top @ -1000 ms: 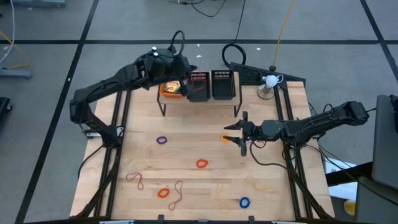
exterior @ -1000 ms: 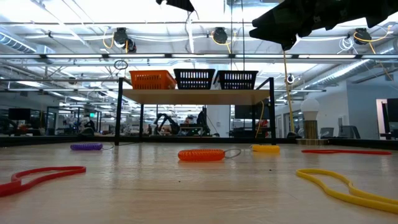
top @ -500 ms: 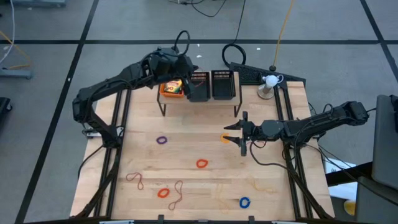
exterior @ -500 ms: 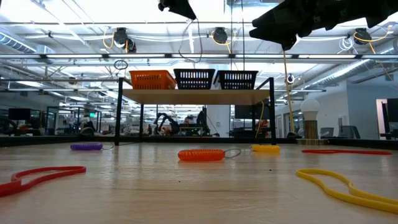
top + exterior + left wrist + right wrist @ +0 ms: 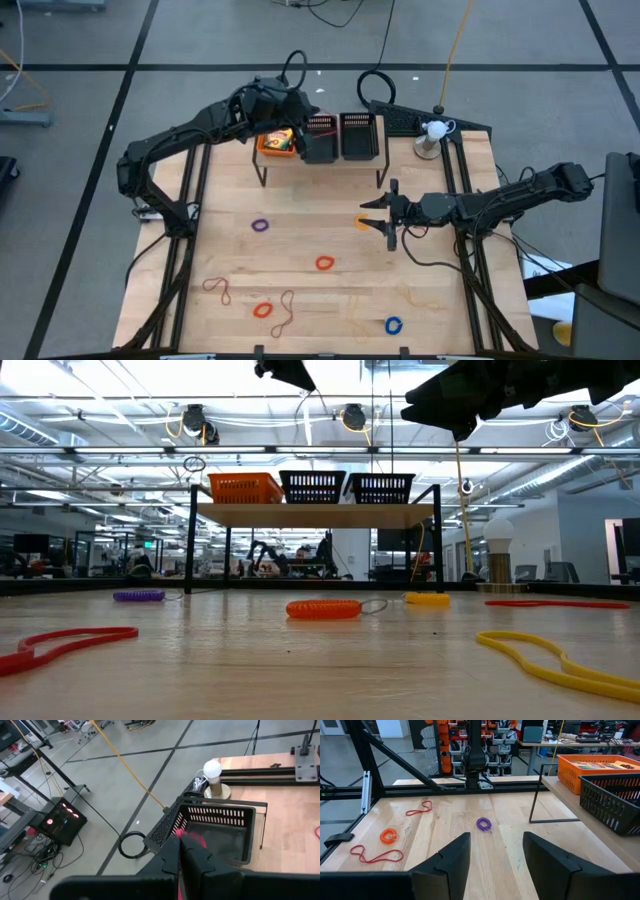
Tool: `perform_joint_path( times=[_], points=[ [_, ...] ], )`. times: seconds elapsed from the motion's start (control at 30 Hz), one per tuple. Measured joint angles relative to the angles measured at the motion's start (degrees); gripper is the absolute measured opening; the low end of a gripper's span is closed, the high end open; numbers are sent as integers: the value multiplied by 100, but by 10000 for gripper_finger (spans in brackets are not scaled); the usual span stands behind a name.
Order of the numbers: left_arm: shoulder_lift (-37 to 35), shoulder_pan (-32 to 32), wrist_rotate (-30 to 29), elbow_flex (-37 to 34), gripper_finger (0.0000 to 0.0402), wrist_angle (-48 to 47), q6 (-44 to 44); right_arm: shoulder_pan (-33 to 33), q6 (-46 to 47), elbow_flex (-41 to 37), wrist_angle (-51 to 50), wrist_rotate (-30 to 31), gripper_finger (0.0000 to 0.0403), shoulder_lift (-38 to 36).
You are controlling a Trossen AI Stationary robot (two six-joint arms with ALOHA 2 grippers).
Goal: Pick & Place Office Desk Supplies
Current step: Put the red rubber band into the left black basket on the shelf
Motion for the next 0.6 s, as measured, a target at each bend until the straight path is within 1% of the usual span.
perform_joint_path(
  times=[0.6],
  points=[
    [-4,31,-5,0,4,-106,-142,0,42,-2,0,-1,171,0]
  ],
)
